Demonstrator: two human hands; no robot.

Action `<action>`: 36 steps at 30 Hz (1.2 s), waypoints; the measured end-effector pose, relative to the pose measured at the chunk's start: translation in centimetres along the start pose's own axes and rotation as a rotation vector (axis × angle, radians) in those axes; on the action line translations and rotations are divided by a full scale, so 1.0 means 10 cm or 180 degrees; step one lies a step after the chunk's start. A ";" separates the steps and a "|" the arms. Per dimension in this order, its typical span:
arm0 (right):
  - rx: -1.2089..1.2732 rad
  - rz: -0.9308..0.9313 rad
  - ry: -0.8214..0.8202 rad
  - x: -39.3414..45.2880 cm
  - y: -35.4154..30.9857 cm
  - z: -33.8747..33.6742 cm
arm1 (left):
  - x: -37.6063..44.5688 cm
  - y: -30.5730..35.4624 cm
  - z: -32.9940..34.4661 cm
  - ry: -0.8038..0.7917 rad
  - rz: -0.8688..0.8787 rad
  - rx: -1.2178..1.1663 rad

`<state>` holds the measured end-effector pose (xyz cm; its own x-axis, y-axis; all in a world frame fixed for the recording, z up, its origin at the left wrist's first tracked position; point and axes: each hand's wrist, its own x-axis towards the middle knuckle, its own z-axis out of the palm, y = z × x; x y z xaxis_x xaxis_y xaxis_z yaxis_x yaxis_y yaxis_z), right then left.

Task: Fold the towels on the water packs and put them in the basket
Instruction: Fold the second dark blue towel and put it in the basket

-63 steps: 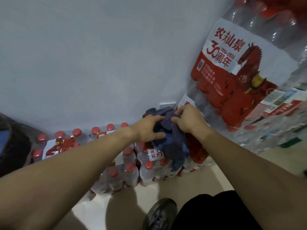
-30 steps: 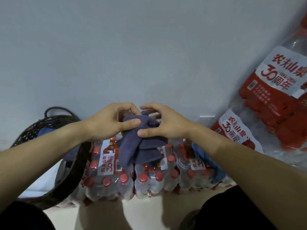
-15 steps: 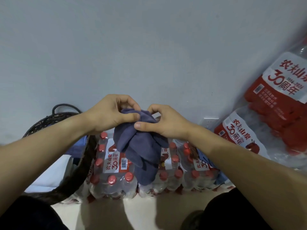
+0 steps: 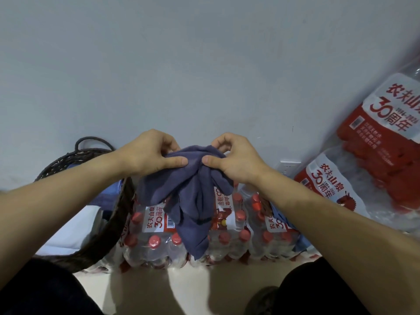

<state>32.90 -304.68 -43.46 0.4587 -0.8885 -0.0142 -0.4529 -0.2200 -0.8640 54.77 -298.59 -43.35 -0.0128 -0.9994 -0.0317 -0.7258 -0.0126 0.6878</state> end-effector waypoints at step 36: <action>0.1008 0.0010 0.0380 0.08 0.11 -0.50 | 0.00 -0.20 -0.22 -0.1297 -0.0208 -0.0435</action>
<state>28.90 -307.68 -41.91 0.3565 -0.9339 0.0258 -0.1855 -0.0978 -0.9778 57.72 -298.69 -43.11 -0.2603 -0.9025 -0.3431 -0.6366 -0.1068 0.7638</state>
